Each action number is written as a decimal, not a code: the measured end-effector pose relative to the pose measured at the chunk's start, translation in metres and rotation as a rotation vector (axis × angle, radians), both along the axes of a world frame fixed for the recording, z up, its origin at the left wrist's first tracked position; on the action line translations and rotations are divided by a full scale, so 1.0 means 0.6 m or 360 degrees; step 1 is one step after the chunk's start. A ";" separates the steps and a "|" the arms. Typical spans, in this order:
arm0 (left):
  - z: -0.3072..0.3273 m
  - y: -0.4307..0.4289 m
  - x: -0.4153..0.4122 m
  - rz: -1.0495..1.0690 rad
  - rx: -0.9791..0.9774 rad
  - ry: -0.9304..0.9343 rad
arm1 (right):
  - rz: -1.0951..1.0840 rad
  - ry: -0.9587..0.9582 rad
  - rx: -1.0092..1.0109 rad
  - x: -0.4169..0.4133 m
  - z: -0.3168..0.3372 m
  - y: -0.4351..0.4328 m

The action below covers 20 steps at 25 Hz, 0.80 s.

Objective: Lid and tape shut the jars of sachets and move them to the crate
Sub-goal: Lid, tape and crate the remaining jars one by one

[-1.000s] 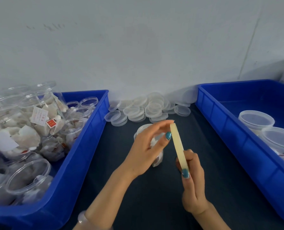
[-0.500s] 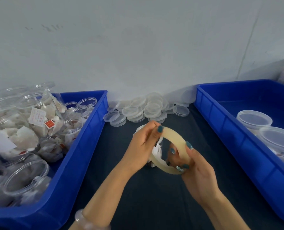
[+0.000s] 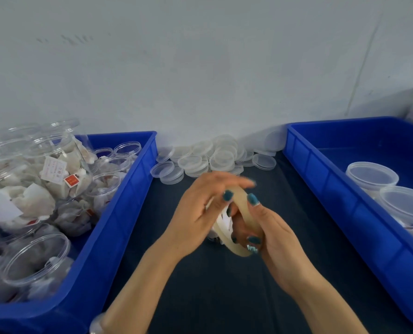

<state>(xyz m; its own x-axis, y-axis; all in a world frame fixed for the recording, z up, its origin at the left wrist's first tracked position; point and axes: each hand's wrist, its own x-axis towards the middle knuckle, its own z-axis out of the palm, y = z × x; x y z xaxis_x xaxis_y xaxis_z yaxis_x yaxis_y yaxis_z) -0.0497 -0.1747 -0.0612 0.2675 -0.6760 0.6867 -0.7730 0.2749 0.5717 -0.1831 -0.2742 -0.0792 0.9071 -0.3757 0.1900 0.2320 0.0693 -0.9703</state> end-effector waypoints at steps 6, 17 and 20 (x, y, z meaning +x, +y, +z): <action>-0.015 0.000 -0.021 0.0015 0.0151 0.0700 | 0.0145 0.0101 0.0003 0.002 -0.003 0.009; 0.010 -0.010 -0.031 0.0331 0.0007 0.2323 | 0.0084 -0.0276 -0.0156 0.004 -0.003 0.028; 0.013 0.005 -0.038 0.0566 -0.0297 0.1594 | -0.0018 -0.0238 -0.0155 0.001 0.002 0.033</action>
<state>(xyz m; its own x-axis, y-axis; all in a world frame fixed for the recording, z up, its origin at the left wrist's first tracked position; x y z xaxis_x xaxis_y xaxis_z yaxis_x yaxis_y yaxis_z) -0.0726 -0.1718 -0.0532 0.9254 -0.3558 0.1307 -0.0298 0.2754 0.9609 -0.1827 -0.2541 -0.0779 0.8617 -0.3589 0.3586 0.3745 -0.0269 -0.9268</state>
